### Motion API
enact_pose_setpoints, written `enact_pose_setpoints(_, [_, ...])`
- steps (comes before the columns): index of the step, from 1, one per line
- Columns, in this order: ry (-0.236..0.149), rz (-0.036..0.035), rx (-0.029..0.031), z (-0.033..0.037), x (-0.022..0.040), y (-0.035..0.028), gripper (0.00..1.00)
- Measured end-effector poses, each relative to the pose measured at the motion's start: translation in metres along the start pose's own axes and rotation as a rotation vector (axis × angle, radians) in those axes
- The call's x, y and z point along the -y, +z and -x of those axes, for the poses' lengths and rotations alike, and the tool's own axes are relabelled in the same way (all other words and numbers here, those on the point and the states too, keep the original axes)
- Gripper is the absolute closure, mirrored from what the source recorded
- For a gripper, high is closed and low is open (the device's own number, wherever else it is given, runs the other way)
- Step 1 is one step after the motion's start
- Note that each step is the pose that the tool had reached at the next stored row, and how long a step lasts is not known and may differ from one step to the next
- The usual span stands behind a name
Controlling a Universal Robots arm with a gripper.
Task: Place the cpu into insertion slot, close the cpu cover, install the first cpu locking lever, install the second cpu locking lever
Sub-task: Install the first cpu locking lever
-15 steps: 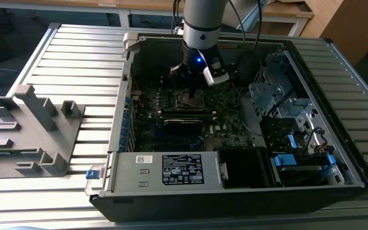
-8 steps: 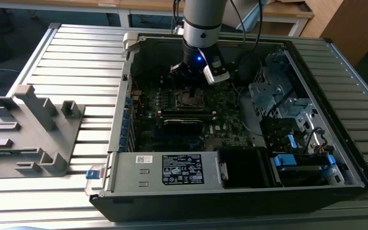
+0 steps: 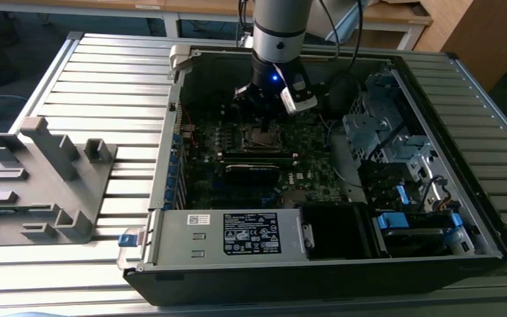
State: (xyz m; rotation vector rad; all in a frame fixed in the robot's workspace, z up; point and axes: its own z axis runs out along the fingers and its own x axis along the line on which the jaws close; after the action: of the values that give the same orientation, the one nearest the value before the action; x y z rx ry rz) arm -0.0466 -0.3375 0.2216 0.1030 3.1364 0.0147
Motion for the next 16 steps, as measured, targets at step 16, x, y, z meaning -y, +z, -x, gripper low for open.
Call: enact_pose_setpoints(16, [0.000,0.0005,0.0003,0.0001,-0.0001,-0.0097,0.90])
